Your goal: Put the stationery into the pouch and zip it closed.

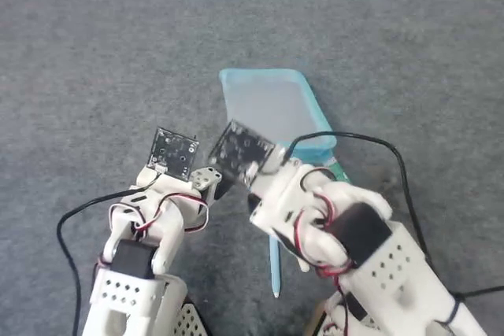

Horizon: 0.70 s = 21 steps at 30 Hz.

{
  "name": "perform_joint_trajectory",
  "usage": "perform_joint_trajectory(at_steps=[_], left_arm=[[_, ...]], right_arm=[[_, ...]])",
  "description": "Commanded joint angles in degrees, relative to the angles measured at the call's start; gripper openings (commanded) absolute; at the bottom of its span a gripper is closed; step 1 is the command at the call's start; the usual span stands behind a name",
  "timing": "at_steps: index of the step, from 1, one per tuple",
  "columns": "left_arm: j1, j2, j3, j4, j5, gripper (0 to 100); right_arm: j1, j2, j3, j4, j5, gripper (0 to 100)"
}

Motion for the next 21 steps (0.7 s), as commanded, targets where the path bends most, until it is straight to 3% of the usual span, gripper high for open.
perform_joint_trajectory(at_steps=[1, 10, 17, 21], left_arm=[[-0.8, 1.3, -0.4, -2.6, -0.4, 30], [-7.6, 1.4, -0.3, -5.3, 3.3, 30], [-9.8, 1.3, 0.0, -5.3, 3.7, 30], [-11.2, 1.3, 0.0, -5.3, 4.6, 30]], right_arm=[[-3.4, -5.1, -0.4, 3.3, 2.4, 0.6], [-2.3, -10.5, 3.6, 9.2, 6.3, 0.6], [15.3, -11.6, 6.6, 6.0, 10.7, 0.6], [18.9, -4.2, 1.9, 2.5, 11.1, 0.6]])
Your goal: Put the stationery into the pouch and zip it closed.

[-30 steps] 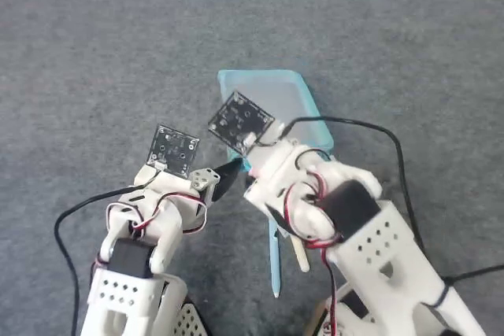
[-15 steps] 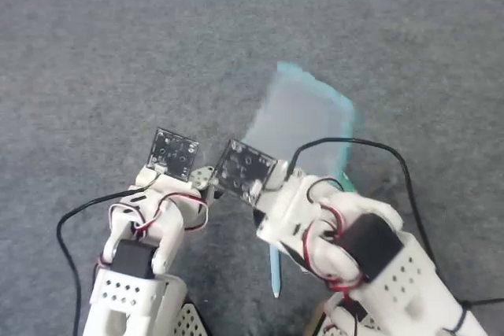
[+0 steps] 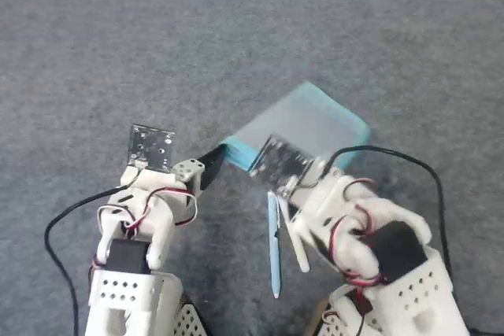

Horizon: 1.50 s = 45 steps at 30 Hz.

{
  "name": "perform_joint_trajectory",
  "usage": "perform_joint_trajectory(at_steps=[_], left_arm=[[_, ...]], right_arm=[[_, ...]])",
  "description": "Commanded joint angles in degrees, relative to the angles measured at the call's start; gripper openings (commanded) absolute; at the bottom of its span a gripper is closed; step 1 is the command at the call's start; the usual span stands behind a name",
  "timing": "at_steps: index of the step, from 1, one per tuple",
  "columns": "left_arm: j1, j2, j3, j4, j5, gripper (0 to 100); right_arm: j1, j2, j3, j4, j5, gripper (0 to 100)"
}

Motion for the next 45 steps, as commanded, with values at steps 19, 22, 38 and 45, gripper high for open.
perform_joint_trajectory(at_steps=[19, 22, 38, 45], left_arm=[[4.7, 0.3, -3.0, 6.0, -3.3, 31], [6.8, 0.3, -3.3, 6.6, -4.6, 31], [4.7, 0.3, -3.3, 3.5, -4.5, 31], [4.8, 0.2, -7.6, 10.9, -4.7, 31]], right_arm=[[-5.6, 20.9, -17.6, -5.1, -6.3, 0.6], [-5.8, 20.5, -17.8, -4.3, -6.3, 0.6], [-13.8, 9.2, -10.6, -0.2, -7.3, 0.6], [-9.9, 9.6, -7.4, -4.2, -6.6, 0.6]])
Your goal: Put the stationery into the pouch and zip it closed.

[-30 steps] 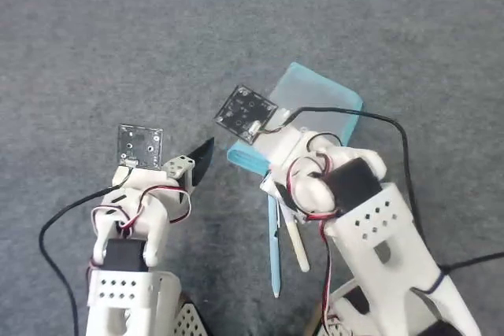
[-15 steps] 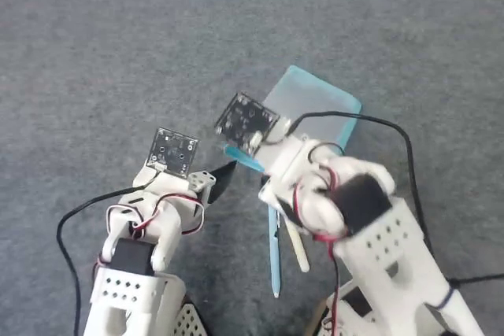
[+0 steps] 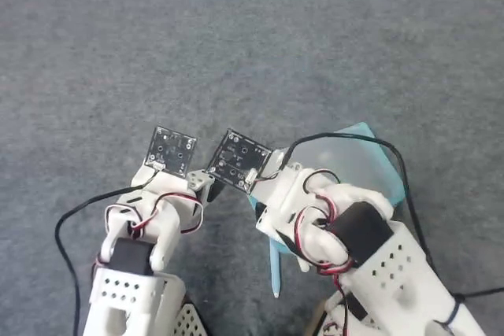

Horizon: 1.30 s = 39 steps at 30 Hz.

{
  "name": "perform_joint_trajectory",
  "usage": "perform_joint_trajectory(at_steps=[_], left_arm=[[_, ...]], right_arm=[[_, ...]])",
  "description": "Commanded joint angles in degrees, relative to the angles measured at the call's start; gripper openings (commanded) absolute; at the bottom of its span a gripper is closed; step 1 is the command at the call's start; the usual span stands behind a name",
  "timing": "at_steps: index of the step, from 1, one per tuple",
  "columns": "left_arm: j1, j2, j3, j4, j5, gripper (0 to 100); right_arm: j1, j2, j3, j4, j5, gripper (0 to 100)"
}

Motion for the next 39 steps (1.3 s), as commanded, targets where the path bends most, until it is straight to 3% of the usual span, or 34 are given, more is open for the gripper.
perform_joint_trajectory(at_steps=[1, 9, 18, 24, 31, 39], left_arm=[[0.0, 0.2, -6.3, 4.3, -0.5, 31], [6.9, 0.2, -5.6, 5.1, -1.5, 31], [7.0, 0.7, -1.4, -2.7, -1.8, 31], [7.0, 0.7, -0.2, -4.0, -3.6, 31], [7.6, 0.7, 1.9, -6.9, -3.8, 31], [11.2, 0.6, 3.1, -7.1, -3.9, 30]], right_arm=[[2.9, -1.5, -0.3, -2.2, 0.5, 0.6], [2.8, -1.5, -0.4, -2.2, 0.4, 0.6], [-4.8, -2.3, -0.4, 0.1, 0.1, 0.6], [-7.0, -9.8, -0.2, 2.2, 0.9, 0.6], [-15.3, -16.2, 0.0, 8.5, 4.7, 0.6], [-16.4, -16.8, 4.0, 7.7, 6.2, 0.6]])
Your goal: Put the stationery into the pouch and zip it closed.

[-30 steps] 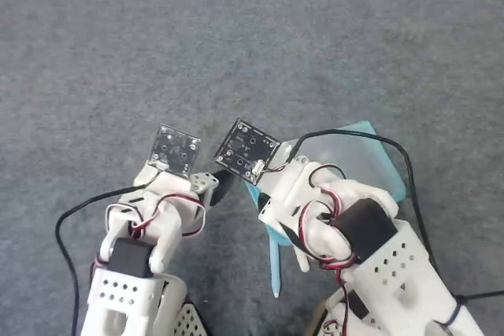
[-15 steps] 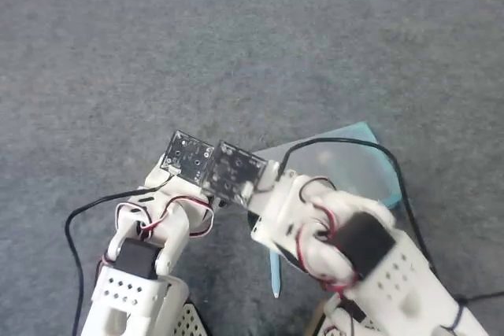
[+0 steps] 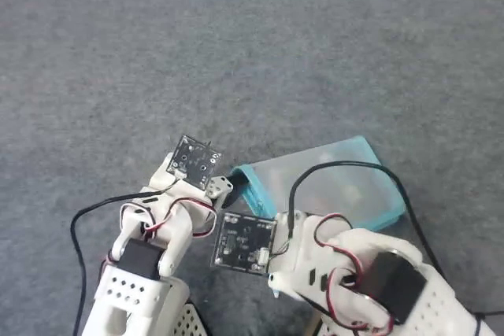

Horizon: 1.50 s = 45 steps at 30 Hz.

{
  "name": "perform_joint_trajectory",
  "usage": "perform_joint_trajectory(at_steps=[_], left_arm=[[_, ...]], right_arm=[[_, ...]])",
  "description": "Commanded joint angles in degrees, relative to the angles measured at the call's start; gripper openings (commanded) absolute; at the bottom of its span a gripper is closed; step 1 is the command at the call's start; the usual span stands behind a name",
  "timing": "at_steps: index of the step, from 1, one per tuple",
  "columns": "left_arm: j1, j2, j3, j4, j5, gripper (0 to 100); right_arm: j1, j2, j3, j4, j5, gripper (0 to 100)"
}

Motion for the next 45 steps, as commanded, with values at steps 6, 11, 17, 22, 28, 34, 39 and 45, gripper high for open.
perform_joint_trajectory(at_steps=[6, 11, 17, 22, 28, 34, 39, 45], left_arm=[[5.4, 0.8, 1.5, -4.5, -0.7, 14], [5.3, 0.7, 3.5, -8.5, -0.6, 1], [0.4, 0.3, 2.4, -9.2, 5.4, 1], [-6.9, 0.3, 1.6, -10.4, 10.5, 1], [-9.8, 0.3, 1.5, -10.3, 11.5, 1], [-14.0, 0.4, 0.6, -10.1, 15.6, 1], [-14.4, 0.4, 0.2, -10.1, 15.8, 1], [-14.4, 0.4, 0.2, -10.1, 15.8, 1]], right_arm=[[-1.3, -1.4, -0.1, -0.5, 2.0, 0.6], [-1.0, -1.2, 0.0, -0.3, 2.2, 0.6], [3.6, -1.0, -1.1, 0.4, 2.3, 0.6], [13.7, 4.4, -3.4, -1.0, 1.7, 0.6], [15.3, 14.7, -3.3, -13.1, -10.5, 0.6], [7.1, 22.5, 1.0, -26.2, -18.6, 0.6], [0.2, 23.3, 12.4, -40.5, -20.9, 0.6], [0.2, 23.4, 24.3, -58.8, -25.0, 0.6]])
